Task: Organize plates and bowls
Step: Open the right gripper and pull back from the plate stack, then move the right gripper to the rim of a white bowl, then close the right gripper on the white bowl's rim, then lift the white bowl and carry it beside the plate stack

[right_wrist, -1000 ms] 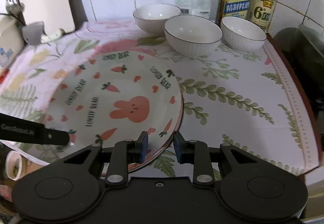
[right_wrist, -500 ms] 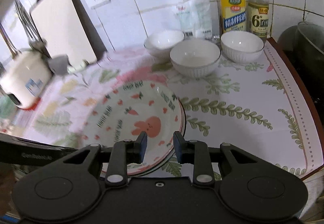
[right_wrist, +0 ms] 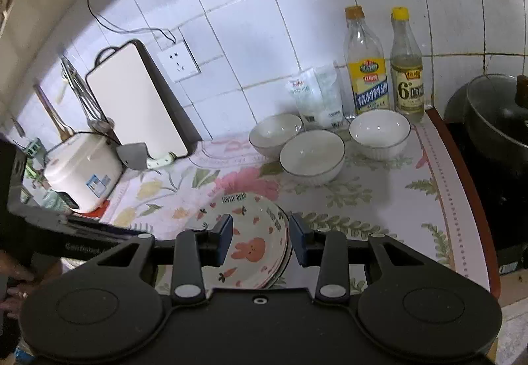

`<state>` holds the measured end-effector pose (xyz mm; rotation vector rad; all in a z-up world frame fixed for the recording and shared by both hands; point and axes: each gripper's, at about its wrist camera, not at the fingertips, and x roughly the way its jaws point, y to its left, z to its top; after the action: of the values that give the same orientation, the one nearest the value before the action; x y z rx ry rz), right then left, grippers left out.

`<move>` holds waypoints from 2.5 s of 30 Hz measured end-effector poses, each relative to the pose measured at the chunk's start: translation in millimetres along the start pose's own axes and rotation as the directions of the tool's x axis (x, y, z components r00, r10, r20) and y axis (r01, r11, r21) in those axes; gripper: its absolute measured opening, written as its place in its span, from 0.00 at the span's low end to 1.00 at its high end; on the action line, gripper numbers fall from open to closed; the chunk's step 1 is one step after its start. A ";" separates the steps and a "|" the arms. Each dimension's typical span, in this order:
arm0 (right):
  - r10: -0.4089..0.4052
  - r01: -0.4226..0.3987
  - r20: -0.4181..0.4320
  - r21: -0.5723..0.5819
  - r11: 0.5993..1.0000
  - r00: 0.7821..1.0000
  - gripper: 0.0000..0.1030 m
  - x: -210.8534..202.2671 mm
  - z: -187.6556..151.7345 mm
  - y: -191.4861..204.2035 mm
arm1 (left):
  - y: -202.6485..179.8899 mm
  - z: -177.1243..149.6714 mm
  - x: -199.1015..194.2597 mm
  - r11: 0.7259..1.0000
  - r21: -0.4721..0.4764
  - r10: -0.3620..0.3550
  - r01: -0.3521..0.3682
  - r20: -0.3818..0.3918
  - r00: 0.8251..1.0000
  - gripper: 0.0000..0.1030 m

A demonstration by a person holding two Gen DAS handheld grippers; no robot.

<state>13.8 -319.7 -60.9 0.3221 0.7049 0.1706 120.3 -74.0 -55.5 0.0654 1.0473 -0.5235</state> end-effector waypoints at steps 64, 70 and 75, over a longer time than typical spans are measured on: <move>-0.128 0.168 -0.163 0.264 0.950 0.978 0.22 240.2 43.5 -113.8 | 4.9 107.8 225.8 0.988 -0.148 0.053 -0.047 0.038 0.998 0.14; -0.127 0.168 -0.169 0.254 0.952 0.977 0.22 213.1 41.6 -105.4 | -10.9 96.7 203.6 0.991 -0.122 0.054 -0.051 0.020 0.998 0.14; -0.130 0.160 -0.135 0.244 0.957 0.982 0.22 178.5 40.5 -99.6 | -31.3 94.9 173.4 0.997 -0.057 0.047 -0.044 0.041 0.998 0.14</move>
<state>178.9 -375.9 -174.9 0.5063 0.8663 -0.0420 250.7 -195.5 -146.5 0.0287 1.0162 -0.4523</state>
